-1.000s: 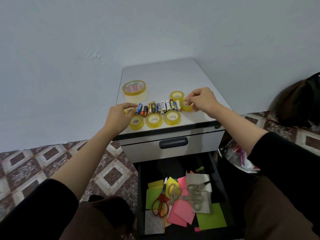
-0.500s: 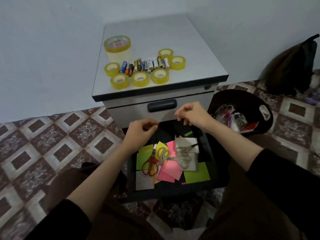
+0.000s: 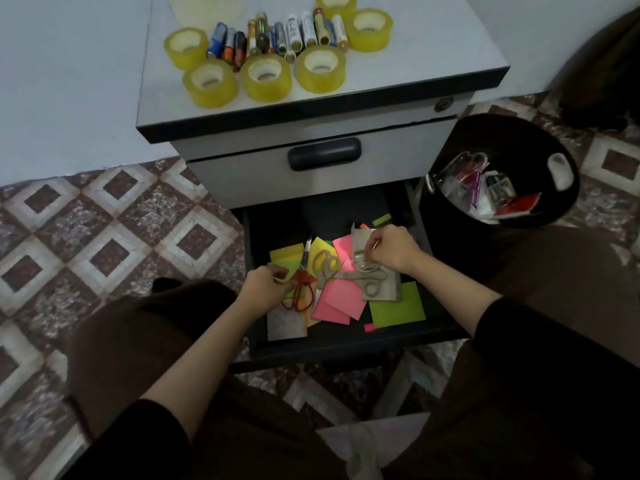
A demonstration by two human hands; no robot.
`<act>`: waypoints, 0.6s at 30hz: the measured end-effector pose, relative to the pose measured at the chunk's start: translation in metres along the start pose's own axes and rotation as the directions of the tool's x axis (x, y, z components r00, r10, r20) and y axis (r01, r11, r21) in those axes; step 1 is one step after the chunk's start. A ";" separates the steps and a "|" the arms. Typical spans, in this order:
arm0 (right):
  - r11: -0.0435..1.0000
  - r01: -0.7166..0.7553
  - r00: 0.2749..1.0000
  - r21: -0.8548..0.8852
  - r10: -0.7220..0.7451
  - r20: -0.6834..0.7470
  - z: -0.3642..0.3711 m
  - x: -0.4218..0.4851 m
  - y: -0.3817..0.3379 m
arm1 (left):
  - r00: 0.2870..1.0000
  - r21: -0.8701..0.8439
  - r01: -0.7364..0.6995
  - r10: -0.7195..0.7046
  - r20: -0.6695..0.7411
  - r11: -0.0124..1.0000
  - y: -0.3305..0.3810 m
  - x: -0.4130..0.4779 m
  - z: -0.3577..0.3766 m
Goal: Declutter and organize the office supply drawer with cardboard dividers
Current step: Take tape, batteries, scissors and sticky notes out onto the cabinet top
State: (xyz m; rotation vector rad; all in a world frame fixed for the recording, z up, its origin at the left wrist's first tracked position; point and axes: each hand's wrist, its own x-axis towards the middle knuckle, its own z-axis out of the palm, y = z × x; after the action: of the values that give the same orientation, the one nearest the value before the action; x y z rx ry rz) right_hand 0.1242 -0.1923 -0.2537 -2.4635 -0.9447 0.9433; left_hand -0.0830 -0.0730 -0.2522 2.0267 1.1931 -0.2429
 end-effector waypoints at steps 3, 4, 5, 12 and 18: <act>0.981 0.022 0.998 -0.192 -0.009 0.069 0.013 0.007 0.007 | 0.997 0.053 0.047 -0.050 0.054 0.998 0.002 0.011 0.013; 0.967 0.037 0.996 -0.254 -0.014 0.090 0.018 0.008 0.009 | 0.996 0.086 0.056 -0.062 0.066 0.995 0.002 0.015 0.018; 0.952 0.053 0.995 -0.301 -0.023 0.102 0.022 0.009 0.010 | 0.995 0.126 0.064 -0.073 0.071 0.990 0.002 0.019 0.022; 0.917 0.018 0.994 -0.398 0.027 0.105 0.039 0.025 0.018 | 0.990 0.288 0.118 -0.134 0.037 0.950 -0.006 0.037 0.051; 0.932 0.094 0.982 -0.350 -0.030 0.184 0.046 0.030 0.020 | 0.993 0.360 0.117 -0.121 -0.013 0.926 -0.005 0.044 0.061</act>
State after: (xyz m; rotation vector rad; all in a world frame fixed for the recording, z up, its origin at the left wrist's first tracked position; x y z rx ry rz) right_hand 0.1183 -0.1828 -0.3109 -2.6543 -1.3536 1.0615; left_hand -0.0511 -0.0839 -0.3193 2.2614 1.3453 -0.5674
